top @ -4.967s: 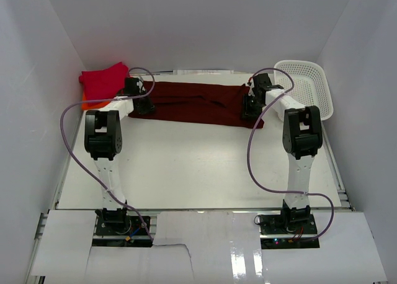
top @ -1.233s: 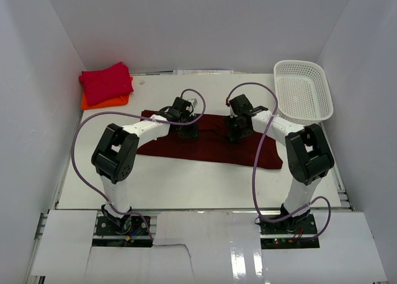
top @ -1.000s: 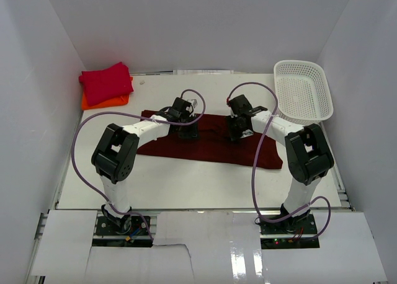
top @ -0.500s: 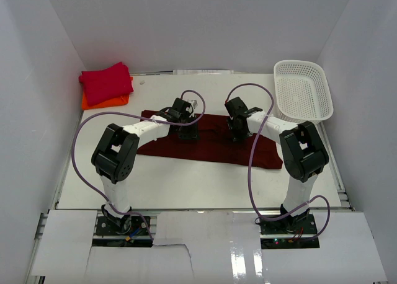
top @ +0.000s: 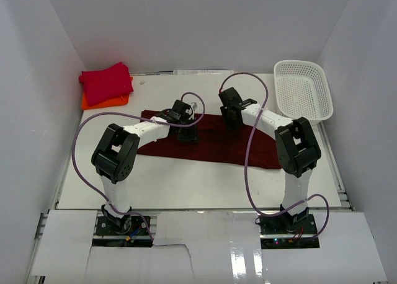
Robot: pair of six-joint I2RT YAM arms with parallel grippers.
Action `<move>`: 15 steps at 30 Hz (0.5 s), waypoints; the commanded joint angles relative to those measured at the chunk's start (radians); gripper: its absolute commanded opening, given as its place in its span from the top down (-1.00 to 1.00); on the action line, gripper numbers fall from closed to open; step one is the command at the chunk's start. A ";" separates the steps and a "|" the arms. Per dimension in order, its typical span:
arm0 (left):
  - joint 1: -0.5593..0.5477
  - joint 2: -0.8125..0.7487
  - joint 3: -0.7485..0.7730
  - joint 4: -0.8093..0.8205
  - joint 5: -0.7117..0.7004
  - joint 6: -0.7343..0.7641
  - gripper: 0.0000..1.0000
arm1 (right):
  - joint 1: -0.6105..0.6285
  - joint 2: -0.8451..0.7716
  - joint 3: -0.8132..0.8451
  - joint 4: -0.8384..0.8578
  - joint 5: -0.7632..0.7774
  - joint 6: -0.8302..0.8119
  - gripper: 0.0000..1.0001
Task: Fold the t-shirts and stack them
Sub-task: Fold the other side of the tshirt into a rectangle
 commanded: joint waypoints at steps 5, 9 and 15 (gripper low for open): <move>0.001 -0.033 -0.024 0.015 0.018 0.002 0.31 | 0.005 0.063 0.110 0.052 0.004 -0.035 0.04; 0.001 -0.035 -0.030 0.015 0.018 0.003 0.31 | 0.005 0.089 0.150 0.061 0.004 -0.038 0.03; 0.000 -0.036 -0.037 0.015 0.021 0.003 0.31 | 0.005 0.040 0.101 0.175 0.000 -0.037 -0.02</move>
